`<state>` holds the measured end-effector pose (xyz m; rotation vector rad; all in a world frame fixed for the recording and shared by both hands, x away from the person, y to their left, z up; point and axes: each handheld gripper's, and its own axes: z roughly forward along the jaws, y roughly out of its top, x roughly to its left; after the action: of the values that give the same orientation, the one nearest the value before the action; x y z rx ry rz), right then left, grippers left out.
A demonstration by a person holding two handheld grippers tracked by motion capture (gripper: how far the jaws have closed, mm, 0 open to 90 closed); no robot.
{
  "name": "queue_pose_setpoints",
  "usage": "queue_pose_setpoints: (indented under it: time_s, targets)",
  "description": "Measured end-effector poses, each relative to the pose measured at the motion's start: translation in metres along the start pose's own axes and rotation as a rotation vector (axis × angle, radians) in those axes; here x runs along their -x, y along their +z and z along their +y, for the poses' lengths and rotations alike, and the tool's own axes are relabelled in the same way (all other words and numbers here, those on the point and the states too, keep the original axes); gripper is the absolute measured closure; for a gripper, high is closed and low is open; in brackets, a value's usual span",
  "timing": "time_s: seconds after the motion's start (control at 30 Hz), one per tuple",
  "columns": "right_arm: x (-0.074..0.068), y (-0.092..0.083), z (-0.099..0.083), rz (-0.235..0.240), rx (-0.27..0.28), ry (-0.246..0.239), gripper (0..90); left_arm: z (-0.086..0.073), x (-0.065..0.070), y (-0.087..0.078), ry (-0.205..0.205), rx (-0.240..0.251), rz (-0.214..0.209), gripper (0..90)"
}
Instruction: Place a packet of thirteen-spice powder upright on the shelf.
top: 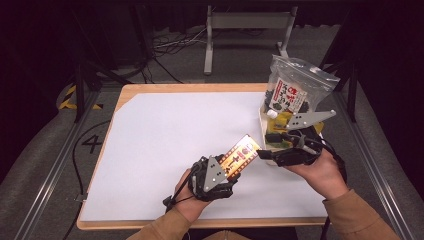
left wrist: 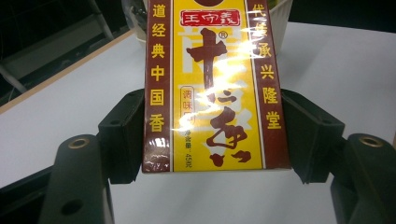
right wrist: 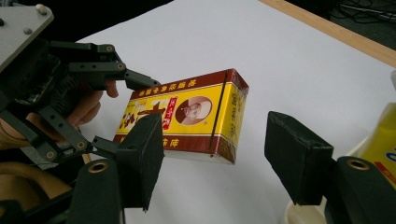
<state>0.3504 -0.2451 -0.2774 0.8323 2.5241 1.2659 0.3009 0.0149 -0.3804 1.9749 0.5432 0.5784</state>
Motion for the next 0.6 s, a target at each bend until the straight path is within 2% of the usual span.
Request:
queue_pose_setpoints:
  time_s: [0.27, 0.37, 0.53, 0.6]
  targets:
    - [0.000, 0.010, 0.010, 0.032, -0.024, 0.012, 37.6, 0.000, 0.000, -0.004, 0.000, 0.031, 0.020, 32.0]
    - [0.001, 0.016, 0.011, 0.050, -0.045, 0.036, 37.1, -0.001, -0.001, -0.003, -0.001, 0.034, 0.019, 31.9]
    - [0.002, 0.024, 0.013, 0.070, -0.054, 0.047, 36.6, -0.001, -0.001, -0.004, 0.003, 0.043, 0.013, 31.9]
    - [0.004, 0.027, 0.013, 0.080, -0.061, 0.070, 36.4, -0.001, 0.000, -0.005, 0.002, 0.044, 0.014, 31.9]
